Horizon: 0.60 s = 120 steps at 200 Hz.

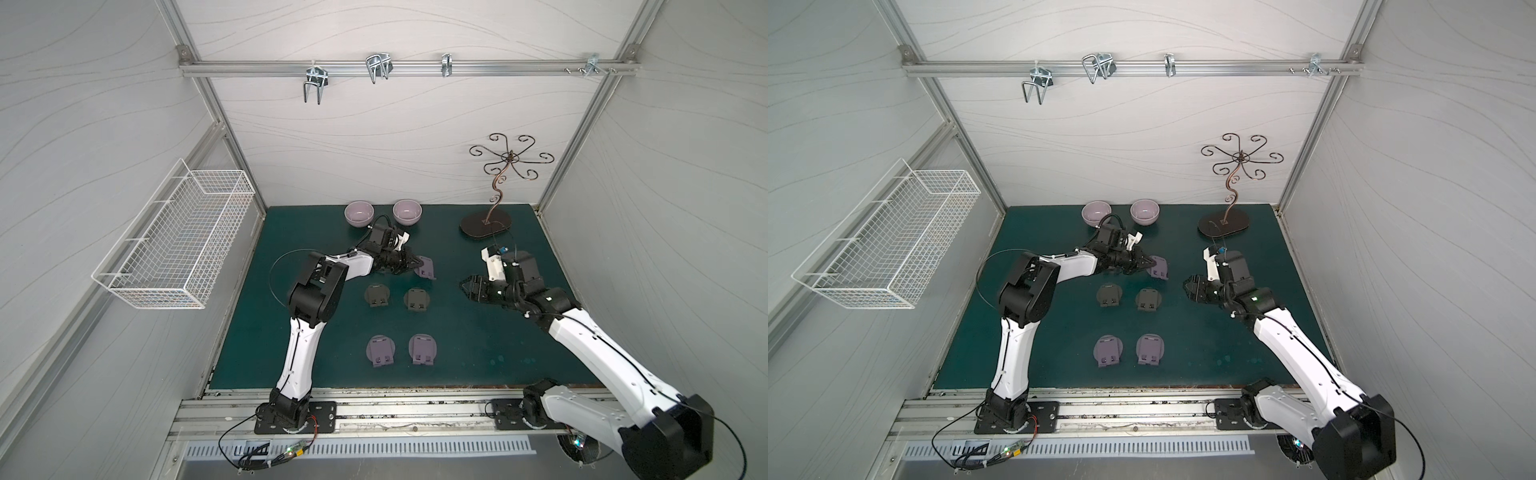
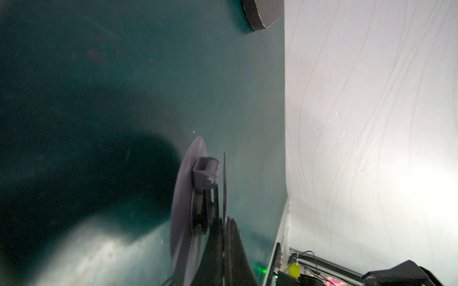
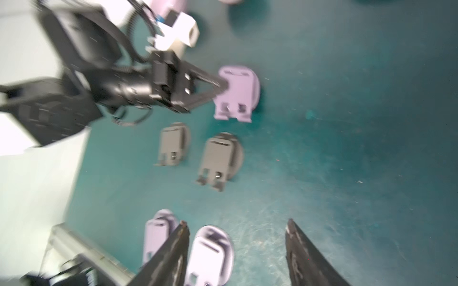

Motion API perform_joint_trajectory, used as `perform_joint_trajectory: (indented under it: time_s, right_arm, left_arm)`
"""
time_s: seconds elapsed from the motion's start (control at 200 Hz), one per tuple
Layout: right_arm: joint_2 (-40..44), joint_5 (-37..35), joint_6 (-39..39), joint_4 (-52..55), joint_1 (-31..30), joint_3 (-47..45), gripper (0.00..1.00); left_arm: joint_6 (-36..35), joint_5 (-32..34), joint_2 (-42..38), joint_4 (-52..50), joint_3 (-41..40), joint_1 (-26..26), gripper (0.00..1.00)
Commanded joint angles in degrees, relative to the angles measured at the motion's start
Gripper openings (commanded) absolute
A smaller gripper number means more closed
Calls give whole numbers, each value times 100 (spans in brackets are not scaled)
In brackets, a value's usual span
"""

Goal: Open the phone stand
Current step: Pick up the phone stand at the center of the board.

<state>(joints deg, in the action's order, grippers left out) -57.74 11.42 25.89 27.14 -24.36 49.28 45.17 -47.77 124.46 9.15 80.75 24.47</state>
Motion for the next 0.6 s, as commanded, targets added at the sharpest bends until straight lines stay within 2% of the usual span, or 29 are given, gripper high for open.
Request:
perform_joint_trajectory:
  time_s: [0.0,0.105,0.245,0.415,0.595]
  right_arm:
    - [290,1085,-40,358,310,332,59]
    - [390,2067,62,439,541,537,54]
    - [359,3185,522,22,537,664,52]
    - [329,3604,891,-487,366,686,48]
    - [260,3654,1203,-981,139,538,43]
  left_arm:
    - [480,-517,-917,1054,-279,-65,0]
    - [851,-855,-1582,1551,-807,-87,0]
    - [1545,-1160,-2432,2347,-1503,-32,0]
    - [1635,-1081,-3461,2236,-2150,85,0]
    - [1512,-1044,-4169,1758,-2326,267,0]
